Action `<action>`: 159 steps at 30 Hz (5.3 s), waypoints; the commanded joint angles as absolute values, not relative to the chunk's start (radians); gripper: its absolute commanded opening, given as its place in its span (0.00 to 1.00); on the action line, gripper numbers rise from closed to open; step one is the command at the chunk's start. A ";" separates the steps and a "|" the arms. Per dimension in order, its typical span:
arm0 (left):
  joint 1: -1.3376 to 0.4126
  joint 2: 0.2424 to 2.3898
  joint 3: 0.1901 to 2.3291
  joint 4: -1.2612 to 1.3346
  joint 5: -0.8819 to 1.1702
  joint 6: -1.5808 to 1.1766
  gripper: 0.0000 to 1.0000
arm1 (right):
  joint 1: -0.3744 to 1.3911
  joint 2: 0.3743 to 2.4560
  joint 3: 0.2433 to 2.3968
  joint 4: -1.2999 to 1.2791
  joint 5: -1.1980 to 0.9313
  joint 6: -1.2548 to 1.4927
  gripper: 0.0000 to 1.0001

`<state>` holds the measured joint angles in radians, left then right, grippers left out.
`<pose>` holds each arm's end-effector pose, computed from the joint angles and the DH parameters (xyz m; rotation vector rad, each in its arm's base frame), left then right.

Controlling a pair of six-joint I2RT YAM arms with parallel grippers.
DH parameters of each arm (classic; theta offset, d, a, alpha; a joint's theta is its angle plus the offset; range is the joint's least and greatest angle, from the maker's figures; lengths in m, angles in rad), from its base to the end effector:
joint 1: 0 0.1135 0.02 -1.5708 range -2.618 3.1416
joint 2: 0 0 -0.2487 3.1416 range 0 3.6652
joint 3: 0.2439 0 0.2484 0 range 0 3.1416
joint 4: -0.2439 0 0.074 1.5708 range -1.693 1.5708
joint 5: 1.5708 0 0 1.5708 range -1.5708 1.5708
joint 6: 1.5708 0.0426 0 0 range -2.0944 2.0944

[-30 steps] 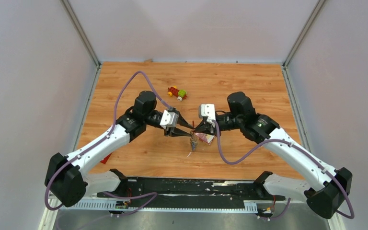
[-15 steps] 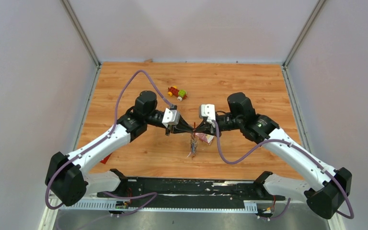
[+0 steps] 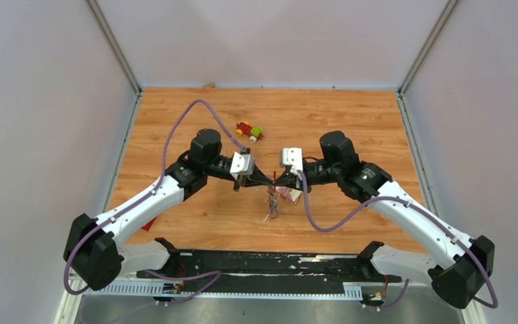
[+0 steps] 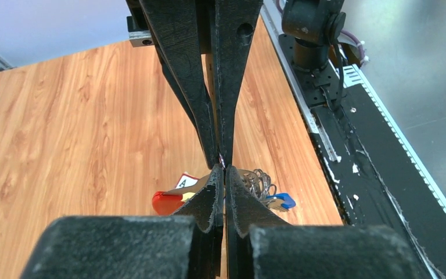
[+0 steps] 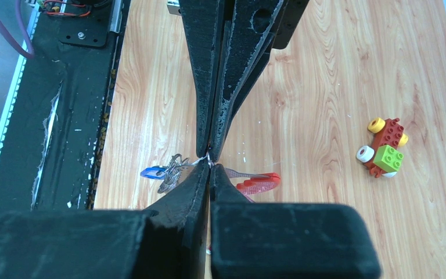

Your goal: Put the keys on the keyring

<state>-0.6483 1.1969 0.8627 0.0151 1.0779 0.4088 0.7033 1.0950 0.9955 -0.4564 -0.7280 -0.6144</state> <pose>0.1893 -0.1905 0.2931 1.5096 1.1106 -1.1699 0.1661 0.1780 0.3145 -1.5817 1.3410 0.8222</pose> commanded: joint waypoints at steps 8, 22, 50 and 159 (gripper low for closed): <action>-0.676 1.163 0.996 -0.263 0.845 0.417 0.00 | 0.703 1.079 0.977 -0.380 -0.714 -0.653 0.09; -0.737 1.159 1.095 -0.451 0.721 0.406 0.00 | 0.703 1.074 1.004 -0.415 -0.808 -0.647 0.33; -0.750 1.142 1.052 -0.407 0.818 0.400 0.00 | 0.706 1.136 1.019 -0.401 -0.864 -0.614 0.20; -0.683 1.131 0.938 -0.085 0.838 0.327 0.10 | 0.604 1.116 0.975 -0.212 -0.921 -0.426 0.00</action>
